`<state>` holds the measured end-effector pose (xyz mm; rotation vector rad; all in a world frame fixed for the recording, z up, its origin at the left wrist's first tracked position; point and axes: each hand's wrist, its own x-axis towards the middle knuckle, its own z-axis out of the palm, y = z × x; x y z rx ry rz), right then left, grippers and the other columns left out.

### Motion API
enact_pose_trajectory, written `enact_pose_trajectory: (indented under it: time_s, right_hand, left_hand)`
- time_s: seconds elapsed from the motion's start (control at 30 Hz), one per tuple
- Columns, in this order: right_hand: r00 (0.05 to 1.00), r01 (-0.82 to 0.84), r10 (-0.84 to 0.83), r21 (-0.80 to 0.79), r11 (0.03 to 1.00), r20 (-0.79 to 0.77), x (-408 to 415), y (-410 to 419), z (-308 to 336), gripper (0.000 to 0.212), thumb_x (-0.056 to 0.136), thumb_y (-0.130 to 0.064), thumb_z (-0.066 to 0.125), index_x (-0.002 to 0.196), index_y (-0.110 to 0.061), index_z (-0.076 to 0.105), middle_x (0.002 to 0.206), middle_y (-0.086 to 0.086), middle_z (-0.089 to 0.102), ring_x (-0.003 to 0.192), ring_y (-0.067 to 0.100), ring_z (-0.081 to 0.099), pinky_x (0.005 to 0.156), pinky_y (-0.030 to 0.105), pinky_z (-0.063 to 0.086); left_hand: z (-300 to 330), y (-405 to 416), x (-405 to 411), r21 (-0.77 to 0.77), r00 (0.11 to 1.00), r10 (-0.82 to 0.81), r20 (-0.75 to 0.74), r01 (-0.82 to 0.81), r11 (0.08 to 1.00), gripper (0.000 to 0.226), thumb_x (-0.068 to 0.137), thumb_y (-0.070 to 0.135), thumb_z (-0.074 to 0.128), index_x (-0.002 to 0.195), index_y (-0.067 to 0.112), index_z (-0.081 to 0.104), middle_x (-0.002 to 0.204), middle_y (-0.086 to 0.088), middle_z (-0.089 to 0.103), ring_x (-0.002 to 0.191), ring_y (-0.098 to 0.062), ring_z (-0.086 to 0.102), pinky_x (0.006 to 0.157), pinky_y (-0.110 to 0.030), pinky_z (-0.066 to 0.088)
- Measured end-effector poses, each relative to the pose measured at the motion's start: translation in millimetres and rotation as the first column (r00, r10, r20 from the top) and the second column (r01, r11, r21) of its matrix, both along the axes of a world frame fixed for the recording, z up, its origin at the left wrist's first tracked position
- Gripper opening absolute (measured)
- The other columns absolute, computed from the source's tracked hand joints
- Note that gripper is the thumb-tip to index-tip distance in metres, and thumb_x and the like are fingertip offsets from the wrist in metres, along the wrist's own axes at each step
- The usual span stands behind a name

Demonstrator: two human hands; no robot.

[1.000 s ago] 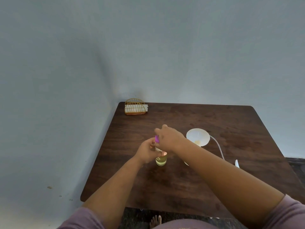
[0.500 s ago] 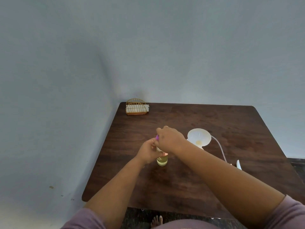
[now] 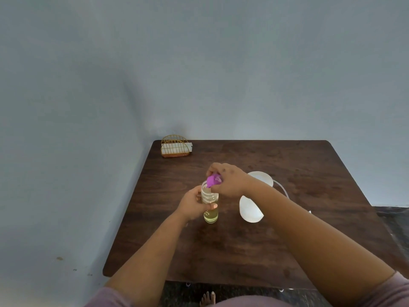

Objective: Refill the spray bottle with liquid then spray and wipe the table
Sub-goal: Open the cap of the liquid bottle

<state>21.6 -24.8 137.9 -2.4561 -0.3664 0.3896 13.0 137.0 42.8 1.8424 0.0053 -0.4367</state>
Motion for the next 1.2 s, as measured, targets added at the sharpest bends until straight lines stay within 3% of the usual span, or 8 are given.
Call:
enact_pose_trajectory:
  time_s: [0.1, 0.23, 0.43, 0.5, 0.63, 0.77, 0.9, 1.2]
  right_hand:
    - [0.99, 0.12, -0.094, 0.286, 0.951, -0.104, -10.3, -18.2, -0.4, 0.038, 0.079, -0.022, 0.071, 0.11, -0.032, 0.052, 0.112, 0.0, 0.053, 0.099, 0.02, 0.056, 0.082, 0.03, 0.051]
    - [0.927, 0.342, -0.092, 0.723, 0.6, -0.363, -31.8, -45.7, 2.2, 0.036, 0.084, -0.001, 0.067, 0.113, -0.021, 0.056, 0.12, 0.016, 0.05, 0.111, 0.032, 0.06, 0.09, 0.038, 0.056]
    - [0.88, 0.464, -0.228, 0.859, 0.216, -0.418, -72.1, -103.5, -26.8, 0.036, 0.072, -0.004, 0.068, 0.103, -0.015, 0.057, 0.107, 0.009, 0.058, 0.102, 0.026, 0.058, 0.082, 0.031, 0.053]
    - [0.813, 0.511, -0.447, 0.825, 0.242, -0.372, -86.3, -122.0, -47.1, 0.039, 0.071, 0.0, 0.073, 0.101, -0.016, 0.055, 0.104, 0.005, 0.059, 0.103, 0.025, 0.058, 0.081, 0.03, 0.053]
    - [0.587, 0.715, -0.799, 0.544, 0.439, -0.128, -113.8, -151.8, -89.3, 0.054, 0.069, -0.009, 0.08, 0.116, -0.021, 0.054, 0.111, -0.002, 0.057, 0.1, 0.016, 0.059, 0.078, 0.027, 0.053]
    - [0.594, 0.734, -0.799, 0.344, 0.586, 0.094, -143.6, -169.2, -137.0, 0.05, 0.067, -0.015, 0.084, 0.111, -0.016, 0.062, 0.107, -0.001, 0.053, 0.093, 0.015, 0.057, 0.069, 0.013, 0.041]
    - [0.595, 0.78, -0.798, 0.171, 0.601, 0.092, -159.5, -176.3, -172.3, 0.046, 0.064, -0.013, 0.082, 0.106, -0.011, 0.065, 0.099, -0.001, 0.053, 0.095, 0.023, 0.058, 0.08, 0.022, 0.038]
    - [0.646, 0.754, -0.762, 0.109, 0.647, 0.052, -161.7, -176.2, -193.1, 0.047, 0.062, -0.017, 0.085, 0.102, -0.012, 0.061, 0.097, -0.002, 0.052, 0.096, 0.022, 0.053, 0.082, 0.03, 0.044]
  left_hand:
    - [-0.4, -3.6, 0.1, 0.006, 0.999, 0.037, -0.02, -0.037, 0.999, 0.055, 0.069, -0.005, 0.082, 0.113, 0.021, 0.062, 0.104, 0.001, 0.069, 0.094, -0.012, 0.065, 0.08, -0.023, 0.053]
    - [-4.3, -7.9, -0.9, 0.033, 0.996, 0.089, -0.021, -0.088, 0.996, 0.061, 0.065, -0.005, 0.082, 0.116, 0.02, 0.06, 0.108, -0.002, 0.069, 0.102, -0.02, 0.064, 0.09, -0.036, 0.053]
    - [-10.8, -22.2, -13.0, 0.059, 0.974, 0.226, 0.018, -0.227, 0.972, 0.053, 0.07, 0.005, 0.082, 0.11, 0.029, 0.057, 0.105, 0.007, 0.066, 0.1, -0.014, 0.063, 0.091, -0.037, 0.052]
    - [-11.2, -25.7, -14.1, 0.076, 0.967, 0.251, 0.034, -0.253, 0.964, 0.049, 0.071, 0.007, 0.081, 0.109, 0.029, 0.058, 0.105, 0.006, 0.066, 0.099, -0.015, 0.063, 0.091, -0.037, 0.052]
    - [-14.4, -27.8, -13.0, 0.088, 0.956, 0.291, 0.045, -0.294, 0.952, 0.05, 0.068, 0.008, 0.084, 0.11, 0.024, 0.062, 0.104, 0.002, 0.069, 0.099, -0.019, 0.065, 0.091, -0.04, 0.053]
    - [-15.4, -31.9, -14.9, 0.08, 0.944, 0.327, 0.053, -0.33, 0.94, 0.047, 0.07, 0.004, 0.084, 0.107, 0.022, 0.061, 0.103, 0.0, 0.068, 0.097, -0.019, 0.064, 0.083, -0.032, 0.049]
    - [-13.5, -31.8, -15.0, 0.078, 0.943, 0.33, 0.054, -0.333, 0.94, 0.051, 0.069, 0.004, 0.084, 0.115, 0.015, 0.063, 0.106, -0.002, 0.068, 0.097, -0.019, 0.064, 0.083, -0.032, 0.049]
    - [-16.2, -30.9, -12.4, 0.098, 0.941, 0.333, 0.056, -0.337, 0.936, 0.054, 0.069, 0.006, 0.084, 0.117, 0.015, 0.062, 0.107, 0.0, 0.068, 0.098, -0.018, 0.064, 0.087, -0.034, 0.051]
